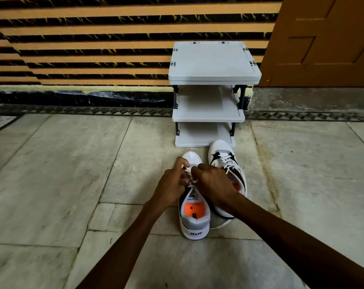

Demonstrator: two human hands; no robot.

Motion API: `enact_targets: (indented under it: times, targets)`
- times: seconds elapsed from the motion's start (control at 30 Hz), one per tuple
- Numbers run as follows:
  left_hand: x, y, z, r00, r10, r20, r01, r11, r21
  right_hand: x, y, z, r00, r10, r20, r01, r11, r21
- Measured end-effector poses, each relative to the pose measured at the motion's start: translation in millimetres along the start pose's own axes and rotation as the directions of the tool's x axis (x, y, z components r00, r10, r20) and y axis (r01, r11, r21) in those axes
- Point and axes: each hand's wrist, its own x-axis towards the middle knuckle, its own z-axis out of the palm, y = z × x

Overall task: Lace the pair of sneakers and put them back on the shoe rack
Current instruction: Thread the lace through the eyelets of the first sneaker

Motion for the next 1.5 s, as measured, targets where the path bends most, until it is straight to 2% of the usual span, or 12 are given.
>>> enact_targets:
  times: [0.1,0.17,0.3,0.47,0.6,0.8,0.93,1.07,1.13,1.27,1.4,1.5]
  targets:
    - [3.5,1.9,-4.2,0.983,-0.182,0.021,0.182,0.959,-0.219,-4.1,-2.2,1.4,0.999,0.021,-0.027,-0.021,1.0,0.013]
    - [7.8,4.5,-8.0,0.943,-0.297,0.151,0.332,0.881,-0.338,-4.3,-6.1,1.6,0.999,0.037,-0.035,-0.036,0.999,0.028]
    - [14.8,10.5,-13.8,0.871,-0.356,0.339,0.476,0.786,-0.396,-4.9,-8.2,1.7,0.996,0.082,-0.043,-0.078,0.993,0.093]
    - [17.0,4.2,-6.8,0.908,-0.391,0.152,0.418,0.824,-0.383,-7.6,-10.4,-5.7,0.989,0.136,0.058,-0.143,0.98,0.139]
    - [16.2,-15.6,-8.4,0.949,-0.275,-0.152,0.277,0.961,-0.014,-20.3,-4.9,-18.8,0.976,0.191,0.104,-0.21,0.954,0.213]
    - [11.6,-20.0,-2.7,0.957,-0.232,-0.176,0.224,0.973,-0.06,-38.9,5.9,-23.0,0.943,0.235,0.235,-0.312,0.87,0.382]
    - [13.0,-25.4,-2.6,0.939,-0.341,-0.051,0.304,0.886,-0.35,-29.8,5.6,-30.7,0.873,0.366,0.322,-0.486,0.692,0.534]
    - [10.1,-23.5,-9.6,0.917,-0.394,0.067,0.357,0.734,-0.578,-17.7,-1.8,-31.9,0.775,0.455,0.438,-0.589,0.268,0.762]
    - [10.2,-22.3,-9.6,0.914,-0.4,0.061,0.353,0.715,-0.603,-11.3,-5.8,-30.5,0.751,0.475,0.459,-0.587,0.162,0.793]
    - [13.9,-24.0,-4.1,0.916,-0.394,-0.074,0.324,0.837,-0.44,-0.8,-11.9,-24.5,0.721,0.435,0.539,-0.589,-0.024,0.808]
    - [16.5,-25.7,-2.0,0.94,-0.295,-0.173,0.28,0.954,-0.107,0.9,-15.5,-15.4,0.703,0.467,0.537,-0.625,0.046,0.779]
    - [19.4,-20.9,-2.0,0.93,-0.313,-0.191,0.346,0.923,0.171,-4.7,-16.0,-7.3,0.688,0.523,0.504,-0.653,0.143,0.743]
